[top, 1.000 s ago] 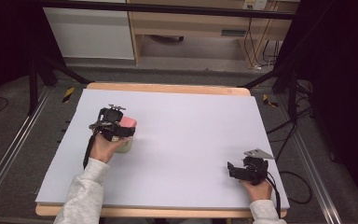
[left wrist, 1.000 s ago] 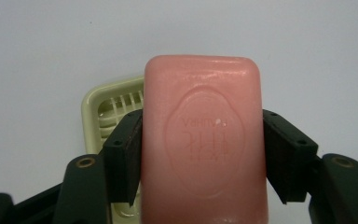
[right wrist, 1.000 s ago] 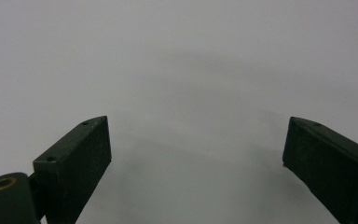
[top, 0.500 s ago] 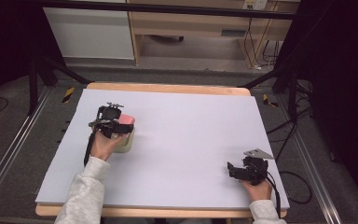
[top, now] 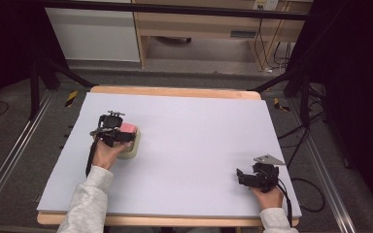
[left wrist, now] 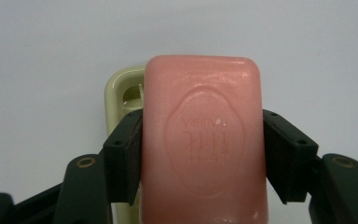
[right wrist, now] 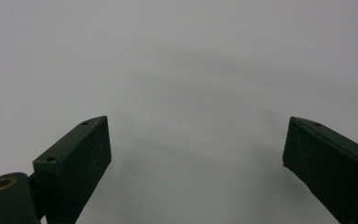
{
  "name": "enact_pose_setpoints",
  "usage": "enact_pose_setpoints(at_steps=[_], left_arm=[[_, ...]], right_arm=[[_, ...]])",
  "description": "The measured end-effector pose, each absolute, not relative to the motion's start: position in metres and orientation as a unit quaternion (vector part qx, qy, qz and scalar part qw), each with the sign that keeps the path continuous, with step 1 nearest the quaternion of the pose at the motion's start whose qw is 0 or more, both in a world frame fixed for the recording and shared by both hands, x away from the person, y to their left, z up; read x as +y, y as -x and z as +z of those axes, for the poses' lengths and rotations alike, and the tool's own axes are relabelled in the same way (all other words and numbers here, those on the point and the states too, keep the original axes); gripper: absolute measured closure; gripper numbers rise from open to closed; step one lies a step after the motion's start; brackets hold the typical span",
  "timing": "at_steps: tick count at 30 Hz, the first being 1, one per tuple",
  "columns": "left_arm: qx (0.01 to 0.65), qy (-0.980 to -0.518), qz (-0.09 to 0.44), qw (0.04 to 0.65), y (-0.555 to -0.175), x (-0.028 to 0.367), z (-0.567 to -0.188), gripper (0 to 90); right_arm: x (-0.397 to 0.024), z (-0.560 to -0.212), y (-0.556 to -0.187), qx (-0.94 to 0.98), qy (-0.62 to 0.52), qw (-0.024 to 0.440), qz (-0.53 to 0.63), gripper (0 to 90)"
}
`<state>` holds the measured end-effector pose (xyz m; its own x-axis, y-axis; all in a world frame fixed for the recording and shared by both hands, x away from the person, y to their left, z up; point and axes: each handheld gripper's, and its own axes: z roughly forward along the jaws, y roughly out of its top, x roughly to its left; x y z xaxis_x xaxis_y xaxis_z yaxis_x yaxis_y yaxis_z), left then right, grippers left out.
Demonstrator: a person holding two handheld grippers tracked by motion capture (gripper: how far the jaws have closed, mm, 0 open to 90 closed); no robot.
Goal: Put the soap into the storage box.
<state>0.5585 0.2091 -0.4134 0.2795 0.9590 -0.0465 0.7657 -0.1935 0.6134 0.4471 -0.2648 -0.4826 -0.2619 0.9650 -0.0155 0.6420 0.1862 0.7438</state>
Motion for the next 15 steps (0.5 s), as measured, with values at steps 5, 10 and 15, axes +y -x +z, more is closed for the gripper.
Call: enact_pose_setpoints(at_steps=[5, 10, 15], left_arm=[[0.576, -0.751, 0.177, 0.270, -0.5593, 0.2097, -0.4172, 37.1], [0.579, -0.750, 0.178, 0.265, -0.5603, 0.2107, -0.4192, 37.1], [0.581, -0.748, 0.178, 0.266, -0.5607, 0.2105, -0.4212, 37.1]], right_arm=[[-0.2651, -0.4825, -0.4472, 0.729, -0.551, 0.253, 0.319, 8.1], [-0.2644, -0.4825, -0.4469, 0.727, -0.553, 0.253, 0.318, 8.1], [-0.2645, -0.4829, -0.4474, 0.727, -0.553, 0.252, 0.318, 8.1]])
